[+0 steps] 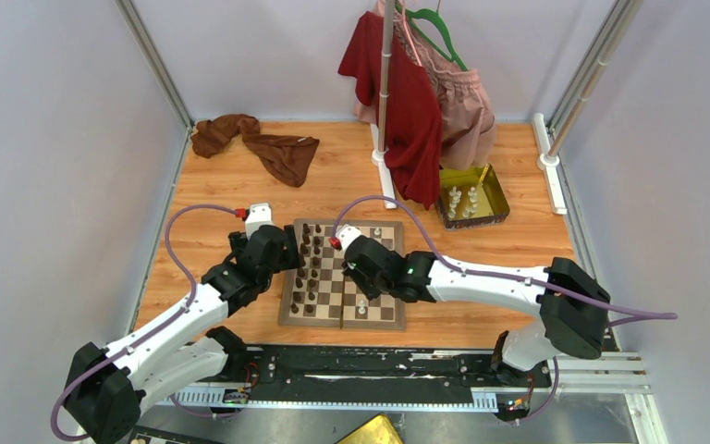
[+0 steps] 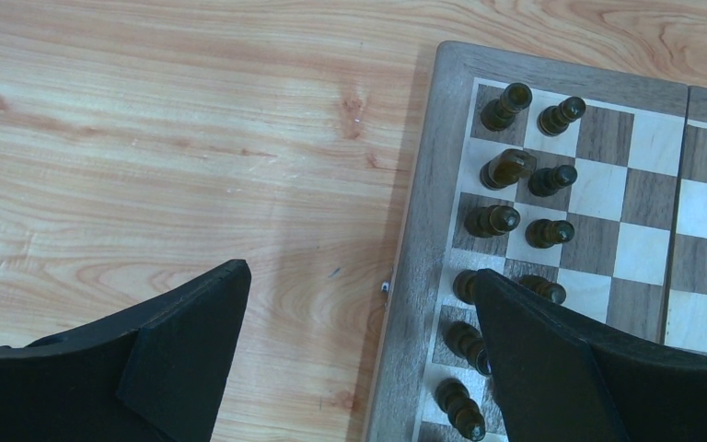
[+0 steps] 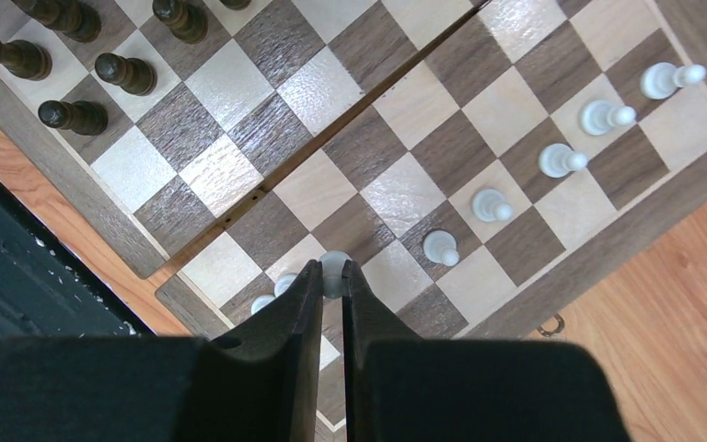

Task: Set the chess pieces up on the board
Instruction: Pick up the chess piece from the storage box, then place the chess piece on the chessboard.

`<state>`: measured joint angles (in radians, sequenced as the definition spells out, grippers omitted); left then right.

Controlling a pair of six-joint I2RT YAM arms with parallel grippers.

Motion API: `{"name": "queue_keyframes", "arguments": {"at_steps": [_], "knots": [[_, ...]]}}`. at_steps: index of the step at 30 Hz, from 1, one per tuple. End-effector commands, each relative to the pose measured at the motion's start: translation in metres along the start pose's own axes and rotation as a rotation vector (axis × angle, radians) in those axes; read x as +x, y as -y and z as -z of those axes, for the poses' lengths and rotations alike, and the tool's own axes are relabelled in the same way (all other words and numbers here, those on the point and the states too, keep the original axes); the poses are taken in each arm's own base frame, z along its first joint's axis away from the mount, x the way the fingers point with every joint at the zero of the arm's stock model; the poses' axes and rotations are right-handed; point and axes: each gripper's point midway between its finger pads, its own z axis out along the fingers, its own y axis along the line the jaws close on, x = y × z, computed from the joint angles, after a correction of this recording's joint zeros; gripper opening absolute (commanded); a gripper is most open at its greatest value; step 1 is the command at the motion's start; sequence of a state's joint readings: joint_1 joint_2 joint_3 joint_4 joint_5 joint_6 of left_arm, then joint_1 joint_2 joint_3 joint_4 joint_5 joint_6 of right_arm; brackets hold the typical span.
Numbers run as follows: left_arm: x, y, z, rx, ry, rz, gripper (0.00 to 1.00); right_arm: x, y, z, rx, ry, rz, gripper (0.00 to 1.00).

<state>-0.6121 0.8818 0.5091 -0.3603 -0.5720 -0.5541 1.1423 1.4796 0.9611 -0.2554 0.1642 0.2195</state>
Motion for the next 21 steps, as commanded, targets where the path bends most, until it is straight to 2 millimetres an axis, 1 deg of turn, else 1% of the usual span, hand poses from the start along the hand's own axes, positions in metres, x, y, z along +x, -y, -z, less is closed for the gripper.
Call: {"name": "queue_keyframes", "arguments": {"at_steps": [1,5,11,21], "knots": [[-0.006,0.003,-0.001,0.002,0.028,0.019,1.0,0.006,0.018,0.009,0.074,-0.005,-0.035,0.0],[-0.005,0.003,-0.001,0.004,0.025,0.021,1.0,0.016,0.026,0.009,0.095,-0.021,-0.058,0.0],[-0.002,0.003,-0.002,0.005,0.023,0.022,1.0,0.025,0.032,0.005,0.103,-0.032,-0.085,0.0],[0.001,0.003,-0.004,0.001,0.016,0.017,1.0,0.031,0.033,-0.006,0.076,-0.037,-0.113,0.0]]}}
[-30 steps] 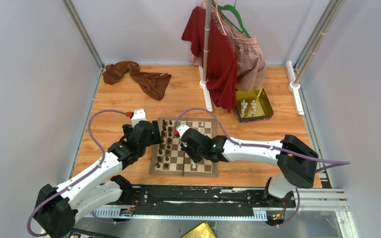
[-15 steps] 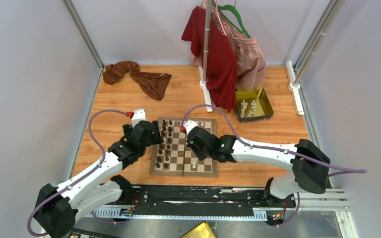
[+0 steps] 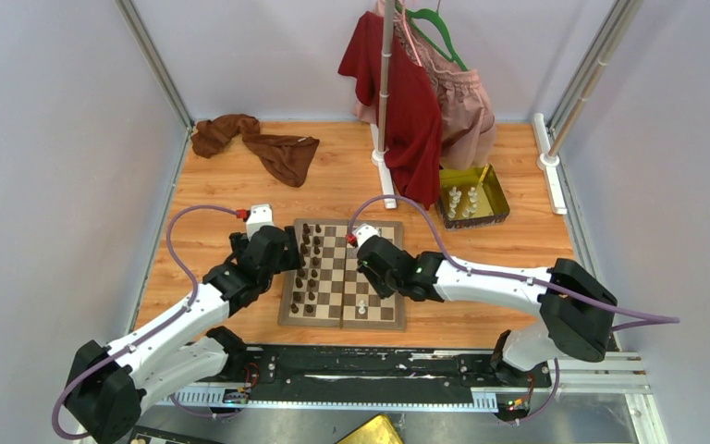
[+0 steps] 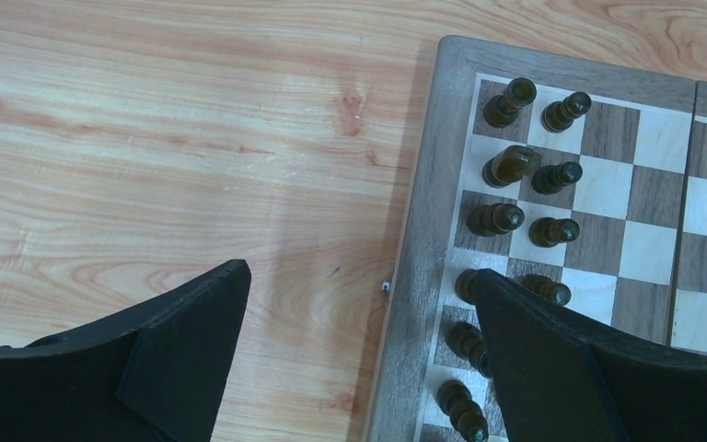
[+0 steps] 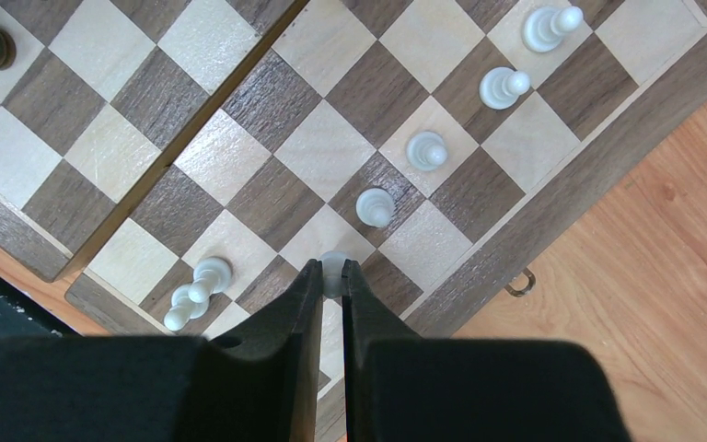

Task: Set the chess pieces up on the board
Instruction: Place the chess piece on the chessboard.

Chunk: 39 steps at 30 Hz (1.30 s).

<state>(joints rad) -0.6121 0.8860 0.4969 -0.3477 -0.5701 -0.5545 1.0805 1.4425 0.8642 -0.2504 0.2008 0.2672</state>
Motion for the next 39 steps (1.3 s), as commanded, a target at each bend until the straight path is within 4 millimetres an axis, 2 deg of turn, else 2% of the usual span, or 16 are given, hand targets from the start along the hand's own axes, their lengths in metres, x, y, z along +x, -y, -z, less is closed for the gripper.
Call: {"name": "queue_keyframes", "arguments": {"at_steps": [1,20,22,26,29,39], "knots": [[-0.003,0.003,-0.003,0.0,0.019,0.018,1.0,0.0,0.0,-0.004,-0.016,0.007,-0.03,0.0],[-0.001,0.004,-0.005,-0.002,0.015,0.016,1.0,0.008,-0.005,-0.015,-0.04,-0.028,-0.031,0.0],[0.0,0.005,-0.005,-0.002,0.013,0.017,1.0,0.008,-0.005,-0.015,-0.041,-0.03,-0.032,0.03],[-0.001,0.004,-0.005,-0.003,0.013,0.017,1.0,0.009,-0.003,-0.015,-0.035,-0.03,-0.033,0.17],[-0.001,0.005,-0.005,-0.002,0.013,0.016,1.0,0.008,-0.003,-0.014,-0.032,-0.027,-0.032,0.23],[-0.002,0.005,-0.003,0.001,0.015,0.02,1.0,0.004,0.0,-0.01,-0.024,-0.018,-0.025,0.28]]}}
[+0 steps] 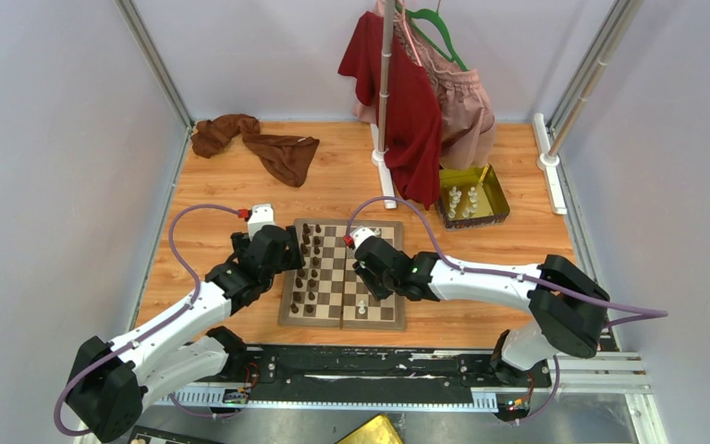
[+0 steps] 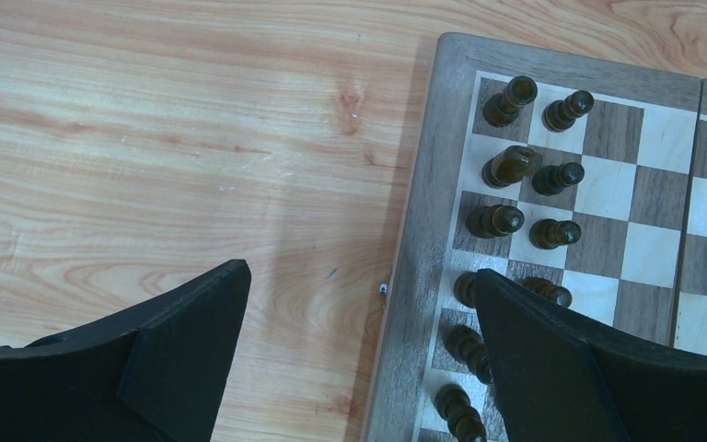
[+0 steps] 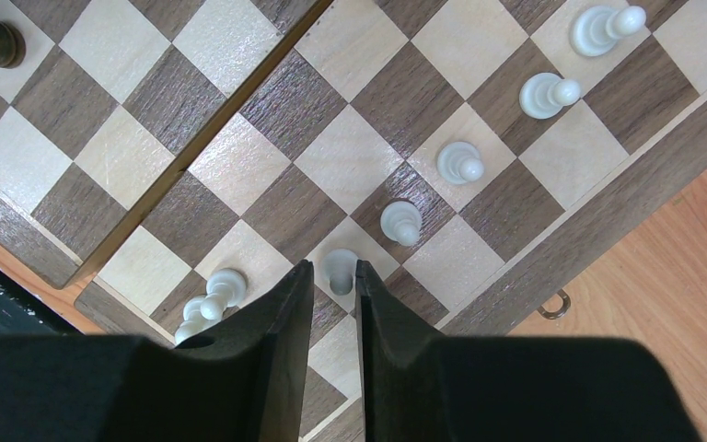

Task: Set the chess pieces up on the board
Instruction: Place the chess piece on the chessboard, then pick up the chess piece from the storage box.

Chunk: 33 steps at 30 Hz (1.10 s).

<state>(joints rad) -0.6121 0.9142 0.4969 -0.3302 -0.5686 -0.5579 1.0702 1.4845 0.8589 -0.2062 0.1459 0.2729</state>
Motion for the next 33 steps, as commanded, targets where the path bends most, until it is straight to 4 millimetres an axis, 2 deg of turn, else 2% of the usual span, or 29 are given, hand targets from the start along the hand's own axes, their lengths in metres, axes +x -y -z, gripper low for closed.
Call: {"name": "queue_keyframes", "arguments": {"at_steps": [1,14,24,33], "knots": [[-0.005,0.003,0.001,0.005,0.023,0.023,1.0,-0.001,0.008,0.004,0.021,0.002,-0.013,0.29],[-0.01,0.002,0.006,0.01,0.034,0.033,1.0,-0.018,0.006,0.029,0.036,0.053,0.014,0.32],[-0.012,0.001,0.007,0.01,0.037,0.032,1.0,-0.021,-0.025,0.033,-0.008,0.059,0.057,0.32],[-0.009,0.0,0.007,0.006,0.036,0.03,1.0,-0.014,-0.042,0.026,-0.029,0.034,0.075,0.32]]}}
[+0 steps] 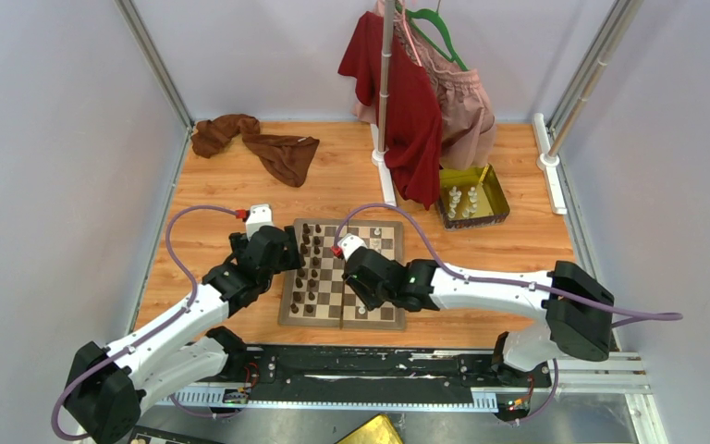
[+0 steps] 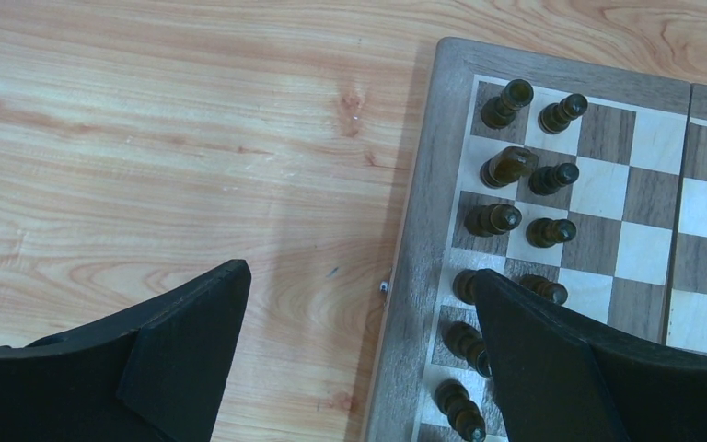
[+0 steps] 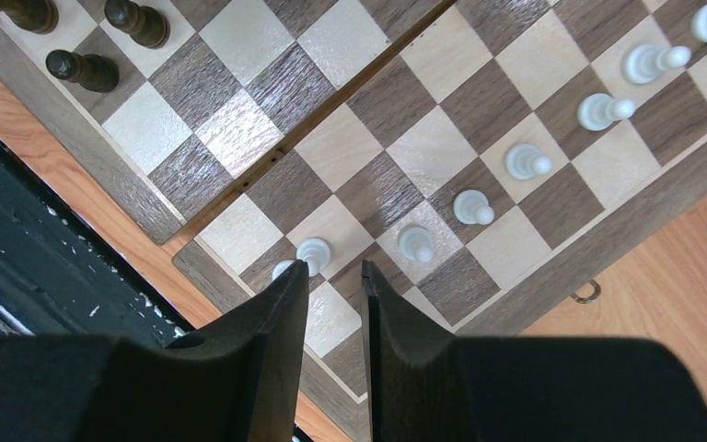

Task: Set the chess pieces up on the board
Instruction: Pick up the chess piece from the storage box.

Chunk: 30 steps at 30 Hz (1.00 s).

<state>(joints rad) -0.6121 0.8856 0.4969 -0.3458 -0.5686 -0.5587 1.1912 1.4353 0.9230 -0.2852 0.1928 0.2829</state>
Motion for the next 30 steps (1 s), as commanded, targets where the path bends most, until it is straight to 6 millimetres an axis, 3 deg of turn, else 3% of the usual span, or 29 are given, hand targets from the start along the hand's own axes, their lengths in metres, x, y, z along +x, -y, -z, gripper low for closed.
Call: {"name": "queue_keyframes", "arguments": {"at_steps": [1,23,30], "knots": [[-0.006,0.001,0.003,0.0,0.026,0.022,1.0,0.0,-0.008,-0.003,0.01,-0.011,-0.001,0.32],[0.0,-0.002,0.001,-0.004,0.023,0.022,1.0,0.008,-0.017,-0.019,-0.014,-0.044,0.001,0.31],[0.002,-0.003,0.001,-0.006,0.02,0.021,1.0,0.011,-0.018,-0.021,-0.021,-0.05,0.0,0.2]]}}
